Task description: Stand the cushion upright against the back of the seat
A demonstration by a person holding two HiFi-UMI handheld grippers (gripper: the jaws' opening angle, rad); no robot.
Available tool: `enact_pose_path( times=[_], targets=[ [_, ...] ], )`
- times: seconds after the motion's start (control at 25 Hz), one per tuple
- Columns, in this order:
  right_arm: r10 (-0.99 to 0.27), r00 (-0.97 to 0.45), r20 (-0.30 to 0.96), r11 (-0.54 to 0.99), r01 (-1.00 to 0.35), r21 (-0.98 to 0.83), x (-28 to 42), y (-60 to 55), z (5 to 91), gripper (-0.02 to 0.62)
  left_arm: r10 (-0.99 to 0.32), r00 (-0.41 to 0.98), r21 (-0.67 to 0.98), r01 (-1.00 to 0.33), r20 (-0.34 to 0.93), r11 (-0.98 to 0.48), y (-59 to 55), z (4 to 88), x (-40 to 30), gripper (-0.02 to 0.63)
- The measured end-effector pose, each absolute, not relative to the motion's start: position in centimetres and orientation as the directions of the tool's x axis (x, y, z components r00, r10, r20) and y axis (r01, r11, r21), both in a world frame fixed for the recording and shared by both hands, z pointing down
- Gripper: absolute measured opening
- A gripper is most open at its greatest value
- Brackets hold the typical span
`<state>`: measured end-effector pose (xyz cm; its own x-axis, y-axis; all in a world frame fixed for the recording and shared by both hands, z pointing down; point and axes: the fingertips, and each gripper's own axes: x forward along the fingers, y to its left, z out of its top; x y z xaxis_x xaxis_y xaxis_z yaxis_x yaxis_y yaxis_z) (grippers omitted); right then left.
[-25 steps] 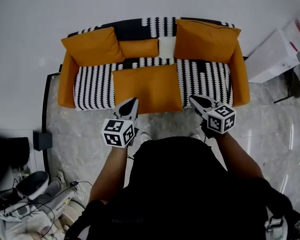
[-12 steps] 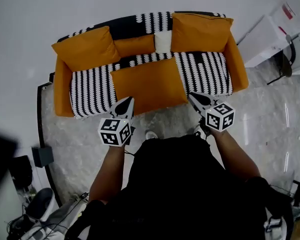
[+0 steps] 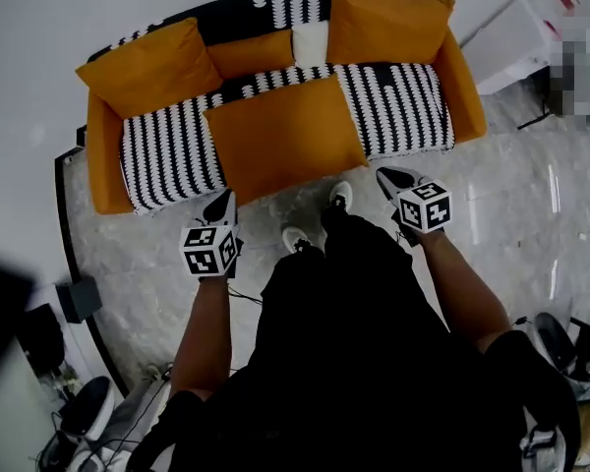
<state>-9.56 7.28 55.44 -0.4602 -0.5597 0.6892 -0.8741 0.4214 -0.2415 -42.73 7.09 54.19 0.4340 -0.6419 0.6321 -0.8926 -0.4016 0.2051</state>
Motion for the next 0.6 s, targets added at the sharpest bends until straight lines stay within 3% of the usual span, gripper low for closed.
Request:
enact_pose_path(
  times=[0.32, 0.6],
  targets=[
    [-0.397, -0.277, 0.875, 0.4, -0.91, -0.107, -4.3, 7.4, 68.8, 0.041, -0.489, 0.262, 0.101, -0.938, 0.832, -0.33, 9.4, 66.5, -46.7, 0.019],
    [-0.173, -0.195, 0.965, 0.431, -0.896, -0.104, -2.4, 9.2, 78.2, 0.043, -0.208, 0.129, 0.052, -0.94, 0.97, -0.338, 14.1, 76.9, -50.7, 0.021]
  ],
)
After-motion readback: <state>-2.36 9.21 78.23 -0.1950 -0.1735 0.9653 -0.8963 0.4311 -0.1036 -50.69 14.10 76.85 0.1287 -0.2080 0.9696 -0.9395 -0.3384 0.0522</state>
